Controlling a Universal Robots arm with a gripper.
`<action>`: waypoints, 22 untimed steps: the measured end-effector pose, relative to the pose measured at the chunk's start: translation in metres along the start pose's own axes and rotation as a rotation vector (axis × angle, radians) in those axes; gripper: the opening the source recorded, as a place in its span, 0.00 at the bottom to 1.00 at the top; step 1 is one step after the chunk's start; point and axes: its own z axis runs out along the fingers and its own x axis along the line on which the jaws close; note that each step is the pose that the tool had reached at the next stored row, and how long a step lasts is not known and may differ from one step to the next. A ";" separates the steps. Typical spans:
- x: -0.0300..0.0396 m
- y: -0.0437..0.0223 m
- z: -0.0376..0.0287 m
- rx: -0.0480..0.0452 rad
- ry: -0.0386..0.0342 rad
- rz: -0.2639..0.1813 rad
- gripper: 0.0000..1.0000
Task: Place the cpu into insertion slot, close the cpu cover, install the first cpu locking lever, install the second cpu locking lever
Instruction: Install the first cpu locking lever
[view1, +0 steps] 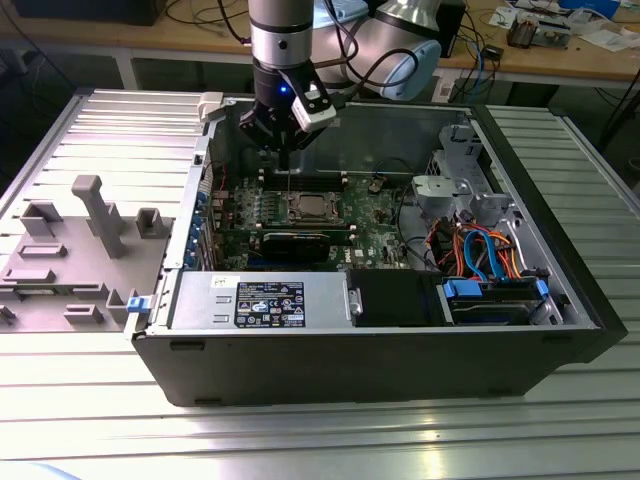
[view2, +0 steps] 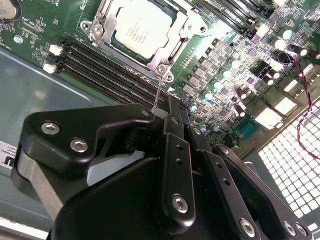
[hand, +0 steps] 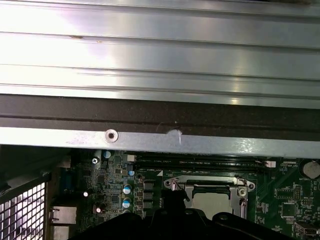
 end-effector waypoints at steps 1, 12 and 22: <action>0.0000 0.0000 0.0000 0.0000 0.0000 0.000 0.11; -0.0114 -0.0005 0.0014 0.0000 0.0000 0.000 0.11; -0.0253 -0.0026 0.0128 -0.0293 -0.0024 0.039 0.11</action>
